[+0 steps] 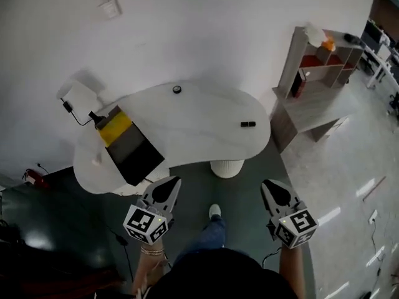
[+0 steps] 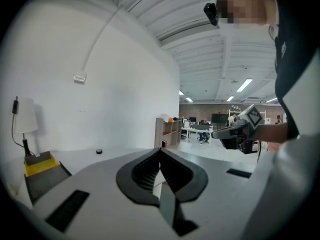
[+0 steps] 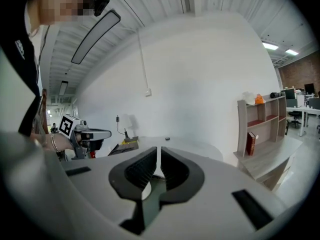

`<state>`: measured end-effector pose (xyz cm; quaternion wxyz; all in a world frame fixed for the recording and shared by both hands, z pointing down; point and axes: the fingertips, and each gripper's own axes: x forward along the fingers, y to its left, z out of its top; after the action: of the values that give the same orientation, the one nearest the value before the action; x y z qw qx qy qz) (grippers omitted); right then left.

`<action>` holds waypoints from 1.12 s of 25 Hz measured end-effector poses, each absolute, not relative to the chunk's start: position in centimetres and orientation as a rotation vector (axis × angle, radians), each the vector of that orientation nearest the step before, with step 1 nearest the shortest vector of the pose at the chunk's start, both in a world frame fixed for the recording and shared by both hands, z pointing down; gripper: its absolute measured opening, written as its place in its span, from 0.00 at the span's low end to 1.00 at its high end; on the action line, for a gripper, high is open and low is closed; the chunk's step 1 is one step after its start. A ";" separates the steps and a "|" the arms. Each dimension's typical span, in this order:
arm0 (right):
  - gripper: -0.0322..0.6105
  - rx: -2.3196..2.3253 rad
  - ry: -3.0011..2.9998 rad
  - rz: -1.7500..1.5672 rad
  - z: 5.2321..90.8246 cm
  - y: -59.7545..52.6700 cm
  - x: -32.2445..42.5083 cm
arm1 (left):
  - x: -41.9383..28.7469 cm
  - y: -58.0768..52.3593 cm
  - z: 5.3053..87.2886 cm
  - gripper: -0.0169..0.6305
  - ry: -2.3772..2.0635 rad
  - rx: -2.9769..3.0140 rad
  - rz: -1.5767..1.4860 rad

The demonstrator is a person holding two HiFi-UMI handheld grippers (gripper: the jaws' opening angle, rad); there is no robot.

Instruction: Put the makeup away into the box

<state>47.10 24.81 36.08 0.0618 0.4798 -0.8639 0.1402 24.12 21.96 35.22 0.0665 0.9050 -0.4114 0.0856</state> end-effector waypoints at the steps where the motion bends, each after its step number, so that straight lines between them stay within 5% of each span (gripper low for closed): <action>1: 0.09 1.453 -2.611 0.410 35.8 23.5 47.1 | 24.4 20.7 35.3 0.05 -1.223 2.734 0.262; 18: 0.09 1.602 -2.522 0.486 35.7 9.6 48.5 | 28.9 6.2 36.3 0.05 -0.929 2.792 0.264; 22: 0.29 1.568 -2.486 0.520 36.9 8.7 48.1 | 29.2 5.2 37.4 0.05 -0.895 2.778 0.286; 28: 0.39 1.545 -2.439 0.563 38.7 7.6 48.4 | 30.3 4.2 38.4 0.05 -0.849 2.763 0.312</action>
<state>48.40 7.57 38.72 0.0997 0.5226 -0.8251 0.1903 30.28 4.22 38.36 0.1171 0.9438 -0.2900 0.1068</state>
